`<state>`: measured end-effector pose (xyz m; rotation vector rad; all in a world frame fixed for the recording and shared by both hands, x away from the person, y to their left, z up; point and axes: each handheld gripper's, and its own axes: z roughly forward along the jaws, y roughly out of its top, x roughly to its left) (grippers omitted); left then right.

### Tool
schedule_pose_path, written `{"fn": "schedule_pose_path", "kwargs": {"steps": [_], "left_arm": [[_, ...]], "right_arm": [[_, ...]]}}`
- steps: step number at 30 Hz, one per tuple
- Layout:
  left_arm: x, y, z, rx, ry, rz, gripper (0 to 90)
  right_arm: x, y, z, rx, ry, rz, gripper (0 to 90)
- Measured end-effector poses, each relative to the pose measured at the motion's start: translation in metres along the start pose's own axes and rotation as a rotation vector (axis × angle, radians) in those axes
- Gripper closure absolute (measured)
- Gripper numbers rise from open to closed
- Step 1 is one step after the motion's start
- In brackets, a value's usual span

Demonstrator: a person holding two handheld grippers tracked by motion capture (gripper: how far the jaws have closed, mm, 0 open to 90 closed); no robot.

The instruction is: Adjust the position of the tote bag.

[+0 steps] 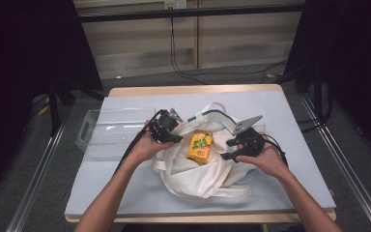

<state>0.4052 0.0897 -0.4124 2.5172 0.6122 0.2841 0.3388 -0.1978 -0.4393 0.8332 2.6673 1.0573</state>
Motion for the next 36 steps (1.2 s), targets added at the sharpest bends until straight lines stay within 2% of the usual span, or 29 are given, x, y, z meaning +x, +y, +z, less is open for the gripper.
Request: {"fn": "schedule_pose_path", "kwargs": {"steps": [1, 2, 3, 4, 5, 6, 7, 9, 10, 15, 16, 17, 21, 23, 24, 26, 28, 29, 30, 32, 36], "left_arm": [[0.004, 0.0, 0.002, 0.046, 0.009, 0.025, 81.1], [0.004, 0.0, 0.002, 0.046, 0.009, 0.025, 82.3], [0.005, 0.0, 0.003, 0.051, 0.023, 0.025, 82.3], [0.007, -0.001, 0.005, 0.049, 0.014, 0.006, 83.2], [0.007, -0.002, 0.006, 0.045, 0.02, -0.004, 83.3], [0.008, -0.003, 0.008, 0.023, -0.002, -0.04, 83.3], [0.014, -0.004, 0.007, 0.041, -0.029, -0.022, 83.4], [0.016, -0.006, 0.012, 0.049, -0.003, -0.045, 83.5], [0.016, -0.008, 0.014, 0.059, 0.012, -0.047, 83.6], [0.018, -0.008, 0.015, 0.093, 0.018, -0.023, 83.7], [0.018, -0.008, 0.015, 0.093, 0.018, -0.023, 83.7], [0.017, -0.008, 0.017, 0.092, 0.035, -0.034, 83.6], [0.019, -0.008, 0.019, 0.102, 0.035, -0.034, 83.5], [0.014, -0.008, 0.02, 0.083, 0.033, -0.046, 83.5], [0.012, -0.008, 0.021, 0.086, 0.039, -0.029, 83.5], [0.011, -0.009, 0.022, 0.078, 0.031, -0.049, 83.4], [0.013, -0.009, 0.02, 0.076, 0.027, -0.035, 82.4], [0.013, -0.009, 0.02, 0.076, 0.027, -0.035, 81.0], [0.013, -0.01, 0.02, 0.049, 0.02, -0.067, 78.1], [0.015, -0.01, 0.017, 0.038, 0.02, -0.069, 70.1], [0.016, -0.012, 0.011, 0.01, 0.024, -0.083, 60.5]], "right_arm": [[0.001, -0.001, 0.005, 0.019, 0.008, -0.002, 52.8], [0.002, -0.002, 0.006, 0.027, 0.013, -0.001, 58.6], [0.002, -0.002, 0.006, 0.027, 0.013, -0.001, 58.6], [0.003, -0.005, 0.007, 0.032, 0.026, -0.002, 68.2], [0.003, -0.006, 0.008, 0.021, 0.036, 0.001, 71.4], [0.004, -0.008, 0.007, 0.024, 0.03, 0.001, 74.1], [0.005, -0.009, 0.006, 0.016, 0.027, -0.002, 75.5], [0.008, -0.01, 0.005, 0.037, 0.01, -0.009, 79.5], [0.007, -0.01, 0.005, 0.032, 0.021, -0.008, 80.6], [0.008, -0.013, 0.0, 0.049, 0.013, -0.008, 81.7], [0.008, -0.013, 0.0, 0.049, 0.013, -0.008, 81.7], [0.008, -0.017, 0.0, 0.048, 0.018, 0.001, 82.0], [0.008, -0.025, 0.005, 0.06, 0.014, 0.009, 82.9], [0.008, -0.033, 0.008, 0.041, 0.007, 0.022, 83.1], [0.007, -0.035, 0.008, 0.034, 0.003, 0.023, 83.1], [0.008, -0.034, 0.008, 0.032, 0.007, 0.024, 82.8], [0.008, -0.034, 0.008, 0.021, 0.008, 0.019, 82.1], [0.008, -0.034, 0.008, 0.021, 0.008, 0.019, 82.1], [0.009, -0.035, 0.006, 0.002, 0.009, 0.032, 80.8], [0.009, -0.034, 0.004, -0.016, 0.002, 0.032, 78.0], [0.013, -0.032, -0.004, -0.052, -0.011, 0.028, 71.0]]}}
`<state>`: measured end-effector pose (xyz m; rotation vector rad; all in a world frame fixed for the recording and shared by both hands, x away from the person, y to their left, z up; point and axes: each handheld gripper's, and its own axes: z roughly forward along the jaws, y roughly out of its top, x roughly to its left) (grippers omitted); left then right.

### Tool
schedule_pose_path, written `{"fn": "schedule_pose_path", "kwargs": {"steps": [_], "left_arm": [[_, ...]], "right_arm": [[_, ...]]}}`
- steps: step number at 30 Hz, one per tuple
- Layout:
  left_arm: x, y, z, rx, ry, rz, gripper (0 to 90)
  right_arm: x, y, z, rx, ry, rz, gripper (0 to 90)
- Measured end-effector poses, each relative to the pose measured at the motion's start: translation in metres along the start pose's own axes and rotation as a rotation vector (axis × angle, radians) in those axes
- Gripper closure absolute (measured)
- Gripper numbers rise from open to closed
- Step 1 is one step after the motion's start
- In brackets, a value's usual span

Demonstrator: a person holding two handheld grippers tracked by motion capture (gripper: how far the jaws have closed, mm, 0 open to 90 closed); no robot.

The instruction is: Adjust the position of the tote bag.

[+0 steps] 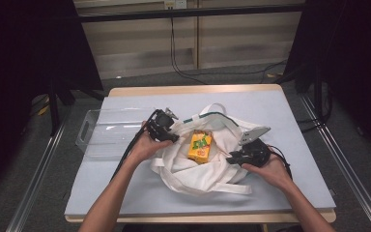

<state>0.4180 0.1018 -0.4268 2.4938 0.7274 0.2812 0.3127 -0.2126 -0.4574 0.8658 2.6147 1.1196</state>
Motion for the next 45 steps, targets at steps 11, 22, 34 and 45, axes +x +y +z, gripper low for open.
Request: {"fn": "schedule_pose_path", "kwargs": {"steps": [11, 22, 34, 45], "left_arm": [[-0.007, -0.022, -0.033, -0.196, -0.03, -0.079, 39.6], [-0.029, -0.04, -0.069, -0.305, -0.019, -0.031, 25.9], [-0.054, -0.047, -0.072, -0.403, -0.051, -0.001, 26.9], [-0.083, -0.036, -0.052, -0.4, -0.145, -0.017, 29.9]], "right_arm": [[0.012, -0.008, -0.025, -0.152, -0.066, 0.052, 54.0], [0.034, -0.023, -0.043, -0.215, -0.105, 0.071, 42.4], [0.059, -0.044, -0.05, -0.309, -0.117, 0.117, 30.2], [0.065, -0.048, -0.05, -0.343, -0.107, 0.119, 25.3]]}}
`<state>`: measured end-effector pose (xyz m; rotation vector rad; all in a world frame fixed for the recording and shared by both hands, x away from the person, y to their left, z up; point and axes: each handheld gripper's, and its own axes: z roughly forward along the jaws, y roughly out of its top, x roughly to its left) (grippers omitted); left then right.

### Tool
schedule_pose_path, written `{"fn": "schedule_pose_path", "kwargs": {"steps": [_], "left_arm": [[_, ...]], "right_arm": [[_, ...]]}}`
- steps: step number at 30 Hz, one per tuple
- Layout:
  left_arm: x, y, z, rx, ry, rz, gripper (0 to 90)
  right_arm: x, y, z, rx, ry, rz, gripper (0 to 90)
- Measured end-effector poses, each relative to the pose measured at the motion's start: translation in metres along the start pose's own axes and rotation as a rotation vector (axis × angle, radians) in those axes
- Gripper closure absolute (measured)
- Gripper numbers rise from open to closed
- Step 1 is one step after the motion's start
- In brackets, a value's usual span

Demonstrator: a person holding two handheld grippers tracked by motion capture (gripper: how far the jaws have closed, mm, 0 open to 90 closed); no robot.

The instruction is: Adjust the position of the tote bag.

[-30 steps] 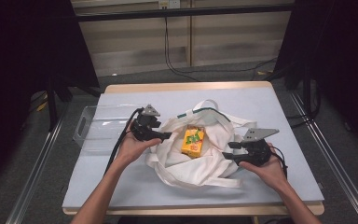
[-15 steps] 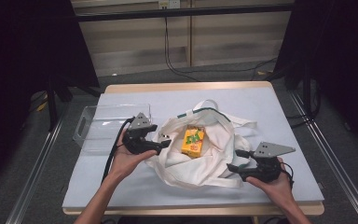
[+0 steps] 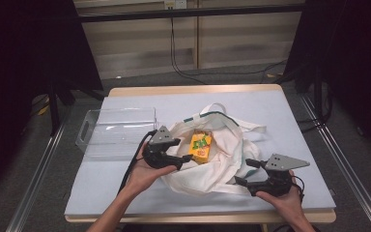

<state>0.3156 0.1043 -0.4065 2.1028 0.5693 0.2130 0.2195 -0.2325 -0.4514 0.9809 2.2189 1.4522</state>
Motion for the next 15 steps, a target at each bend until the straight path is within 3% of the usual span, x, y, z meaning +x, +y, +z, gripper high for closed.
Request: {"fn": "schedule_pose_path", "kwargs": {"steps": [6, 7, 8, 10, 13, 15], "left_arm": [[-0.009, 0.004, 0.013, 0.003, 0.005, -0.026, 31.5], [-0.012, 0.006, 0.016, 0.002, 0.028, -0.054, 32.5], [-0.014, 0.008, 0.019, -0.013, 0.018, -0.093, 32.6], [-0.016, 0.01, 0.02, -0.015, 0.029, -0.103, 32.4], [-0.021, 0.016, 0.03, 0.008, 0.062, -0.12, 30.6], [-0.021, 0.016, 0.037, 0.032, 0.106, -0.131, 29.3]], "right_arm": [[0.0, 0.0, 0.004, 0.008, 0.005, -0.004, 25.3], [0.001, 0.0, 0.004, 0.006, 0.003, -0.007, 25.2], [0.001, 0.0, 0.004, 0.006, 0.005, -0.006, 25.1], [0.001, 0.0, 0.004, 0.007, 0.009, -0.01, 25.1], [0.0, 0.0, 0.004, 0.009, 0.008, -0.007, 25.0], [0.0, 0.0, 0.003, 0.006, 0.008, -0.003, 25.1]]}}
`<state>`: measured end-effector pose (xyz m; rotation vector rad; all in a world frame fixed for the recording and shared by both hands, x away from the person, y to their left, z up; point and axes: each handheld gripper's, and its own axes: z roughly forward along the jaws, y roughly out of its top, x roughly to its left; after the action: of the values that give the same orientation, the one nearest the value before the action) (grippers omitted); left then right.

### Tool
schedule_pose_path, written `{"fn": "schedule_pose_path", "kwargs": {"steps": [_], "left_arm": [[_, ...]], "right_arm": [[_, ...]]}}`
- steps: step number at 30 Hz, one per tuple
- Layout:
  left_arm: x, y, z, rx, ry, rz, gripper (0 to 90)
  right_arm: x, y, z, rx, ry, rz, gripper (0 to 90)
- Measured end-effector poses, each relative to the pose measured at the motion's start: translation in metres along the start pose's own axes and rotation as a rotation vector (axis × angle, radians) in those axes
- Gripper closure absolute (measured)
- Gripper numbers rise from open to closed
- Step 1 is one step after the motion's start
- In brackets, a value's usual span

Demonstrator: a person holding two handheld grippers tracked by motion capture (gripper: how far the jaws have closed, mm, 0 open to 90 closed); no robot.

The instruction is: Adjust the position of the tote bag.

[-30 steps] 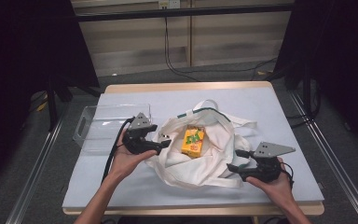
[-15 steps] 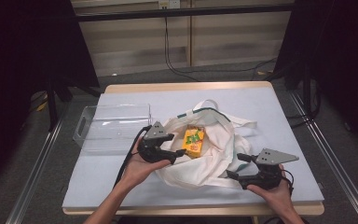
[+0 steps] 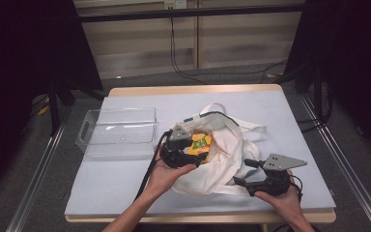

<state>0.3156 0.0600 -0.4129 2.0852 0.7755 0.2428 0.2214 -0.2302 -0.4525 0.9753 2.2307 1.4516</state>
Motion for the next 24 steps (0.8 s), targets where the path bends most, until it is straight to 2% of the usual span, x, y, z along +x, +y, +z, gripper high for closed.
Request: {"fn": "schedule_pose_path", "kwargs": {"steps": [3, 5, 7, 9, 14, 16, 22, 24], "left_arm": [[0.002, -0.003, 0.009, 0.005, 0.004, -0.018, 25.6], [0.002, -0.004, 0.012, 0.008, 0.017, -0.01, 23.7], [0.001, -0.007, 0.02, 0.037, 0.031, 0.025, 22.8], [-0.001, -0.009, 0.024, 0.034, 0.059, 0.039, 22.1], [0.002, -0.017, 0.036, 0.072, 0.099, 0.019, 17.8], [0.003, -0.019, 0.039, 0.069, 0.097, 0.005, 16.1], [0.003, -0.021, 0.044, 0.085, 0.133, 0.024, 14.6], [0.003, -0.022, 0.048, 0.089, 0.135, 0.017, 14.3]], "right_arm": [[-0.001, 0.0, 0.0, -0.005, 0.001, -0.002, 25.0], [-0.001, 0.0, 0.0, -0.002, 0.003, 0.0, 25.0], [-0.001, 0.0, 0.0, 0.002, 0.006, -0.005, 24.7], [-0.001, 0.0, 0.0, 0.001, 0.01, -0.008, 24.8], [-0.001, -0.001, 0.001, 0.006, 0.016, -0.007, 24.8], [-0.001, -0.001, 0.001, 0.008, 0.02, -0.006, 24.8], [-0.001, -0.001, 0.001, 0.007, 0.016, -0.007, 25.0], [-0.001, -0.001, 0.001, 0.009, 0.017, -0.006, 25.1]]}}
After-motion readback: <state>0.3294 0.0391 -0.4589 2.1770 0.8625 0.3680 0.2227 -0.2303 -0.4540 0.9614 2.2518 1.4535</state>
